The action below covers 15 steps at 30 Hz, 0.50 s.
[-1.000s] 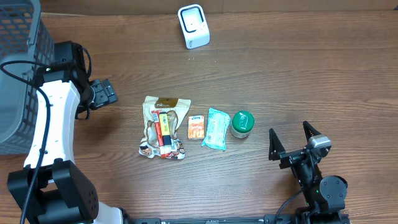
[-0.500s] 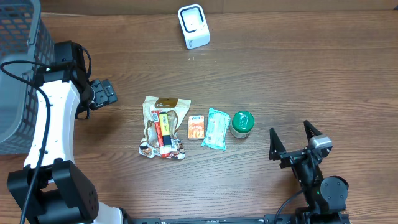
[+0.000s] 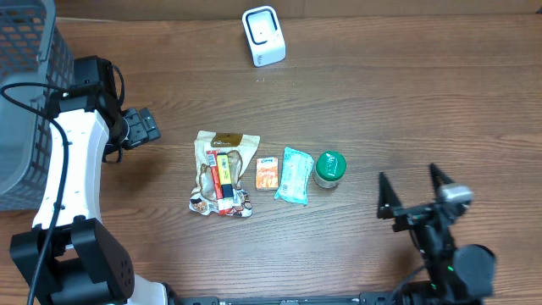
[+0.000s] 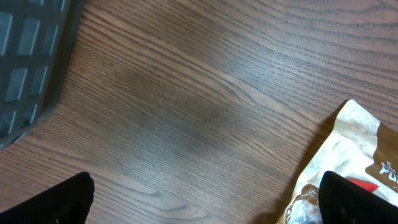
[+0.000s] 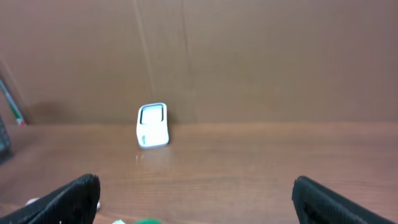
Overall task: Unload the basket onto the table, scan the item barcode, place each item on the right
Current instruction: 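Move the right gripper over the green-lidded jar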
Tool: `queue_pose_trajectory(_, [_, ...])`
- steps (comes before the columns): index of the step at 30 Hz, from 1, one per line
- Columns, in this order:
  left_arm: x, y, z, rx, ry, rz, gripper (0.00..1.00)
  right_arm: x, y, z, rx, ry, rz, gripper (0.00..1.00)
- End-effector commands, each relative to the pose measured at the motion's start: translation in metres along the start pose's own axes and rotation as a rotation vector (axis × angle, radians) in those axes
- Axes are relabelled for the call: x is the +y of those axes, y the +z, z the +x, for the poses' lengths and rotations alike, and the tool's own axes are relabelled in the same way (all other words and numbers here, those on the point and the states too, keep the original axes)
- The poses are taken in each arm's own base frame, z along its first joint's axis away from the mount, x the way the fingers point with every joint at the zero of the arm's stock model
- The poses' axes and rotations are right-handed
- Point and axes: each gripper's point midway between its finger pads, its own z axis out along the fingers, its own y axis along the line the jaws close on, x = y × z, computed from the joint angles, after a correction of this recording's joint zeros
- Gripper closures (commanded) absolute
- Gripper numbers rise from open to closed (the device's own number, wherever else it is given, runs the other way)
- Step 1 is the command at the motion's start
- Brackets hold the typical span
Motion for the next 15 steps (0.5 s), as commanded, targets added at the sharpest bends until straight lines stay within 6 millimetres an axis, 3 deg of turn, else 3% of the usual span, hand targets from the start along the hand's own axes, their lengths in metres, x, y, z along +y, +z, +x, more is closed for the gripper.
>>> queue_pose_trajectory(1, [0.0, -0.001, -0.004, -0.004, 0.013, -0.001, 0.0, -0.004, -0.011, -0.047, -0.022, 0.001, 0.061, 0.0])
queue_pose_trajectory(15, [0.0, -0.001, -0.004, -0.004, 0.013, -0.001, 0.0, 0.012, -0.005, -0.163, 0.371, 0.038, 0.093, 0.0])
